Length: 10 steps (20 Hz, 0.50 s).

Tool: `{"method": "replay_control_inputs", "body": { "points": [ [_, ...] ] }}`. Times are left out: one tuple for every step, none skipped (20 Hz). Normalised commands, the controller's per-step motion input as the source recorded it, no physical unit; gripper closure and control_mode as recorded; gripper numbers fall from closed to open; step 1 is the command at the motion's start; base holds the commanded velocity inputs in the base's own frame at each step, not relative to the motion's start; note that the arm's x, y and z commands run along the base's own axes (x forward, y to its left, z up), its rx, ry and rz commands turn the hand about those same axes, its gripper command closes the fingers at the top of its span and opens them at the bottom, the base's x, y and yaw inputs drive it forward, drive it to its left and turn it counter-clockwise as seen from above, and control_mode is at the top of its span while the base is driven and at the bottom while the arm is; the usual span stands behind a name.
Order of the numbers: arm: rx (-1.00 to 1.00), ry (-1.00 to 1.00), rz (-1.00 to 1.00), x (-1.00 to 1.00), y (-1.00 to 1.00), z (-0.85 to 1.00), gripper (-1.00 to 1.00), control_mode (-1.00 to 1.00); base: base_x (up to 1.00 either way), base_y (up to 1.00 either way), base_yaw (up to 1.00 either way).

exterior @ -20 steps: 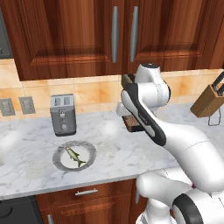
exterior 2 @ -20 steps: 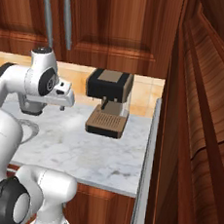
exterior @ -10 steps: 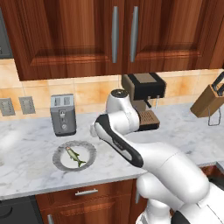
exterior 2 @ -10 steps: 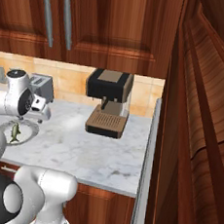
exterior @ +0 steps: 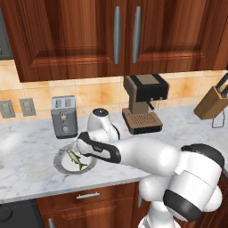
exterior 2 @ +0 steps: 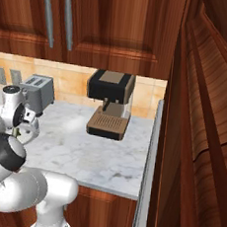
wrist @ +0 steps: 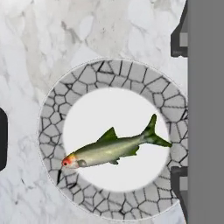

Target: Place the fish on the top rack of the oven, and slide the tray back inside. Close the oven door.

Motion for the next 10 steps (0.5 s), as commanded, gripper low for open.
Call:
{"method": "replay_control_inputs", "body": {
  "points": [
    [0.0,0.08,0.0,0.11,0.89,-0.33,-1.0,-1.0,0.0,0.0,0.0],
    [0.0,0.05,0.0,0.05,0.84,-0.19,-1.0,-1.0,0.0,0.0,0.0],
    [-0.02,0.02,0.0,0.0,0.74,-0.09,-1.0,-1.0,0.0,0.0,0.0],
    [-0.04,0.0,0.0,0.0,0.62,0.0,-1.0,-1.0,0.0,0.0,0.0],
    [-0.05,0.0,0.0,0.0,0.55,0.0,-1.0,-1.0,0.0,0.0,0.0],
    [-0.05,0.0,0.0,0.01,0.51,0.0,-1.0,-1.0,0.0,0.0,0.0],
    [-0.05,0.0,0.0,0.09,0.47,0.0,-1.0,-1.0,0.0,0.0,0.0],
    [-0.06,0.0,0.0,0.07,0.34,0.0,-1.0,-1.0,0.0,0.0,0.0],
    [-0.08,0.0,0.0,0.01,0.22,0.0,-1.0,-1.0,0.0,0.0,0.0],
    [-0.08,0.0,0.0,0.02,0.06,-0.01,-1.0,-1.0,0.0,0.0,0.0]
  ]
}}
